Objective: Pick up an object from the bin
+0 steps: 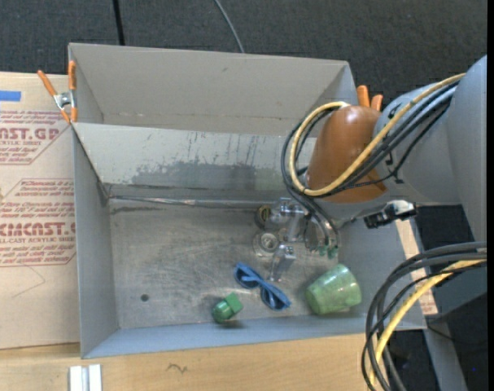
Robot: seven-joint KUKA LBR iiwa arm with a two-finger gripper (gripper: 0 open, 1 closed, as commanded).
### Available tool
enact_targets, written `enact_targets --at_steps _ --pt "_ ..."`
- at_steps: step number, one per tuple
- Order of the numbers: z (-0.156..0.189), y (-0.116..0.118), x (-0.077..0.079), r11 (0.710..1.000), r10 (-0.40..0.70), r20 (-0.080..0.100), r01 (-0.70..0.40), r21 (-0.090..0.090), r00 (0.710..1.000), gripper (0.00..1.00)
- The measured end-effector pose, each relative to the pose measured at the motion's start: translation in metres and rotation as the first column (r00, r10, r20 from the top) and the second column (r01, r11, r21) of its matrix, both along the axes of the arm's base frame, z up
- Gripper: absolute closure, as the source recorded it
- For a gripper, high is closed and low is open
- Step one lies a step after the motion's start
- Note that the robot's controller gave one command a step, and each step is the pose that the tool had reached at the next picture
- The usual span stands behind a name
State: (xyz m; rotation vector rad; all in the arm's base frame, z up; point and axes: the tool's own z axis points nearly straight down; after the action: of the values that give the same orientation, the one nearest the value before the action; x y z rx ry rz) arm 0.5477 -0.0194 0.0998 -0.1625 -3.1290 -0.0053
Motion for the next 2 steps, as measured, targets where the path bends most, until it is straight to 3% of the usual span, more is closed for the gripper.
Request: enact_targets --at_steps 1,2 --pt "-0.0209 -0.002 0.0306 0.997 0.08 0.009 -0.08 -0.005 0.997 0.0" --pt "-0.0201 -0.0019 0.0304 0.997 0.08 0.009 -0.08 -0.005 0.997 1.0"
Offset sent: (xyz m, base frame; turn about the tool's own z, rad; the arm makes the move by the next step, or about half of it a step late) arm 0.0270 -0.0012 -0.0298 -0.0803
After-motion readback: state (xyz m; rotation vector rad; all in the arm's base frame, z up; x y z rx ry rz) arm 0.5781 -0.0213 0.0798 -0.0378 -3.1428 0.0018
